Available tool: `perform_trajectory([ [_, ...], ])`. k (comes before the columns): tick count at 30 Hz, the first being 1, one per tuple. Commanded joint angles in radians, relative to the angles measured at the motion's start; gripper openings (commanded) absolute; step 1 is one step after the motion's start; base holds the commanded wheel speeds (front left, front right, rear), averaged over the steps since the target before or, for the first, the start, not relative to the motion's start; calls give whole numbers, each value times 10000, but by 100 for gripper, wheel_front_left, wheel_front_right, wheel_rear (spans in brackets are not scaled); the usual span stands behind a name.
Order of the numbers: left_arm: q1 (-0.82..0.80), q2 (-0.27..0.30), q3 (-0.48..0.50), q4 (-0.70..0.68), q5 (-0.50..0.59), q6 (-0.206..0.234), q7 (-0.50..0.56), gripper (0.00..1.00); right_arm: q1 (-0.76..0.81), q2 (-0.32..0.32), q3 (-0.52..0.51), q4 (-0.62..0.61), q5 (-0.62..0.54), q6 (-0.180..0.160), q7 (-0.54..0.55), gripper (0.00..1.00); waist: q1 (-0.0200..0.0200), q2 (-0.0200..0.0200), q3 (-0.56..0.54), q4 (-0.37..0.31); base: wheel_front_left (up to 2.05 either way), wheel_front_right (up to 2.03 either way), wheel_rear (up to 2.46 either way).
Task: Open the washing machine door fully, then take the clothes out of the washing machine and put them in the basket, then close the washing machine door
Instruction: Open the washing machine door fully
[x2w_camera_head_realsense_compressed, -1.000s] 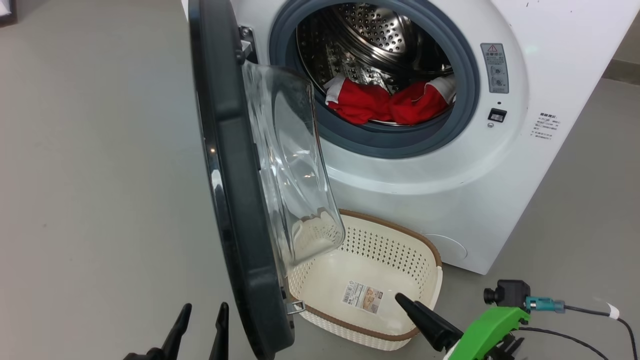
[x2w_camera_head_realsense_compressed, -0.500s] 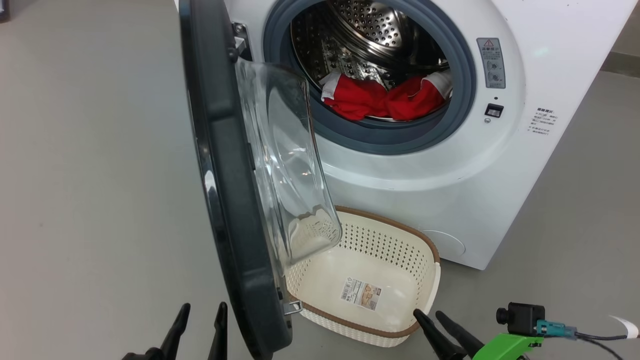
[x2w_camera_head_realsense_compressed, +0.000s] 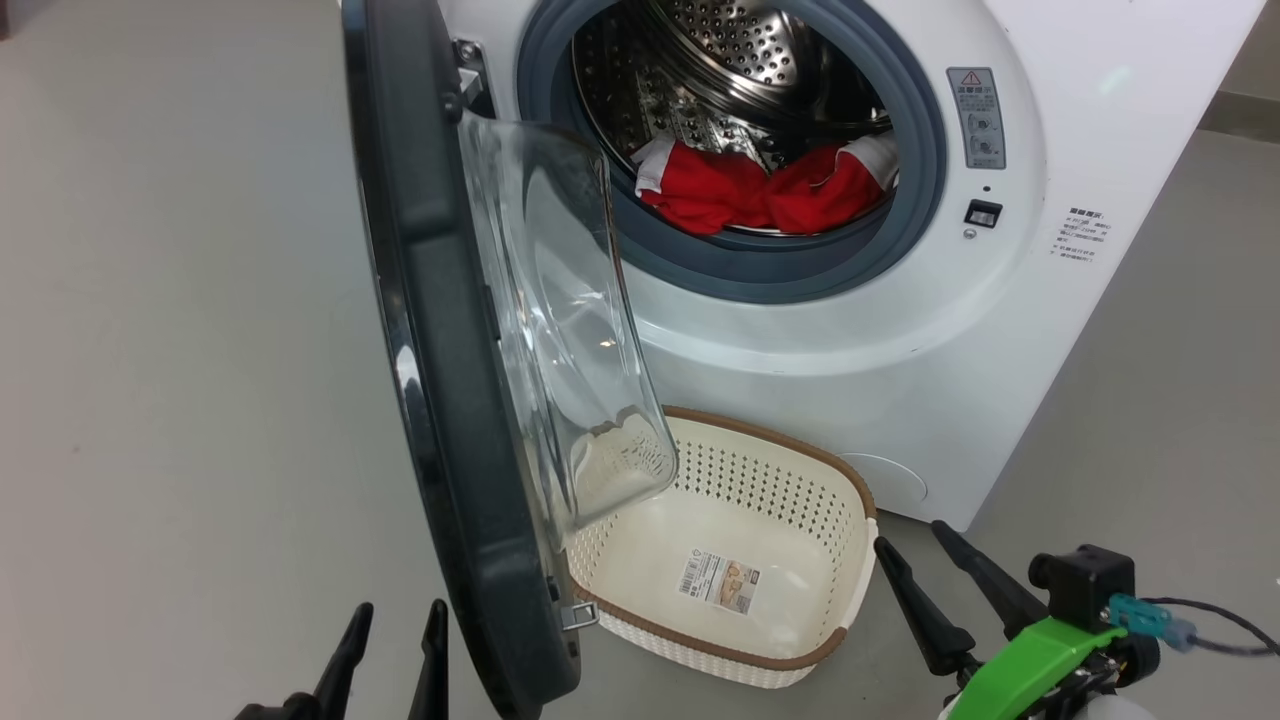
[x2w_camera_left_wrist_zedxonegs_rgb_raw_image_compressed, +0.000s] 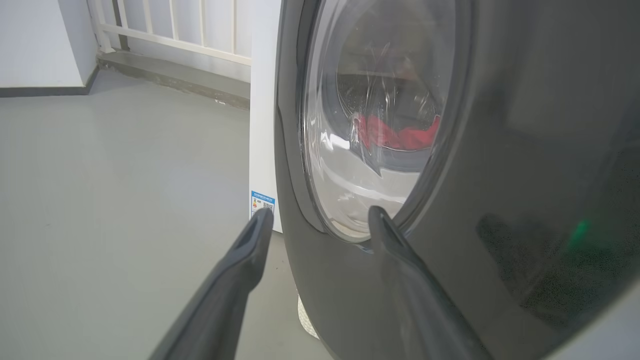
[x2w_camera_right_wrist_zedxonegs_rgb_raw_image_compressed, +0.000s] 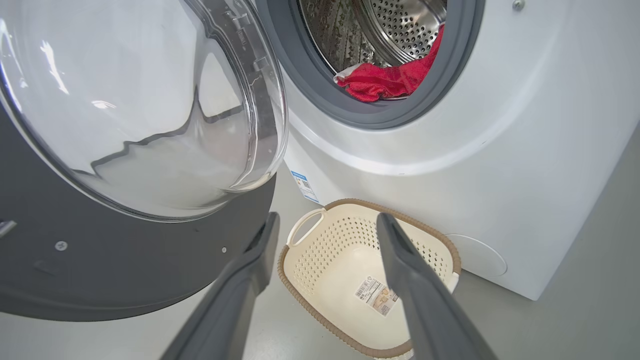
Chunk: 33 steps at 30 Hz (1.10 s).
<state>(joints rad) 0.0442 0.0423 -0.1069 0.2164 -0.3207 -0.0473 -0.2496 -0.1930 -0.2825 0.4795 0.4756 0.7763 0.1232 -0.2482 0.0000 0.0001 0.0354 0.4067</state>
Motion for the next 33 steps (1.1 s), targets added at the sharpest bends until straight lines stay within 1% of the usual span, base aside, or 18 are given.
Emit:
perform_trajectory([
  [1, -187, 79, 347, -288, -28, 62, -122, 100, 256, 82, -304, -436, -756, 75, -133, 100, 0, -1, 22, 6, 0, 0, 0],
  [3, -201, 79, 349, -304, -19, 69, -122, 100, 532, 308, -919, -740, -1545, 75, -134, 100, 0, -1, 34, 16, 0, 0, 0],
  [7, -220, 79, 357, -326, -3, 86, -122, 100, 1032, 771, -2003, -1379, -2762, 75, -134, 100, 0, -1, 44, 44, 0, 0, 0],
  [10, -227, 79, 356, -339, 7, 92, -122, 100, 1367, 1039, -2642, -1835, -3513, 75, -134, 100, 0, -1, 52, 67, 0, 0, 0],
  [14, -239, 79, 353, -349, 15, 92, -122, 100, 1779, 1389, -3329, -2131, -4178, 75, -135, 100, 0, -1, 46, 97, 0, 0, 0],
  [17, -232, 79, 358, -339, 27, 86, -122, 100, 2015, 1558, -3559, -2152, -4443, 75, -135, 100, 0, -1, 17, 103, 0, 0, 0],
  [22, -204, 79, 381, -333, 58, 65, -122, 100, 2217, 1728, -3644, -2148, -4619, 75, -135, 100, 0, -1, -21, 76, 0, 0, 0],
  [33, -173, 79, 360, -329, 77, 51, -122, 100, 2263, 1799, -3610, -2153, -4643, 75, -135, 100, 0, -1, -91, 50, 0, 0, 0],
])
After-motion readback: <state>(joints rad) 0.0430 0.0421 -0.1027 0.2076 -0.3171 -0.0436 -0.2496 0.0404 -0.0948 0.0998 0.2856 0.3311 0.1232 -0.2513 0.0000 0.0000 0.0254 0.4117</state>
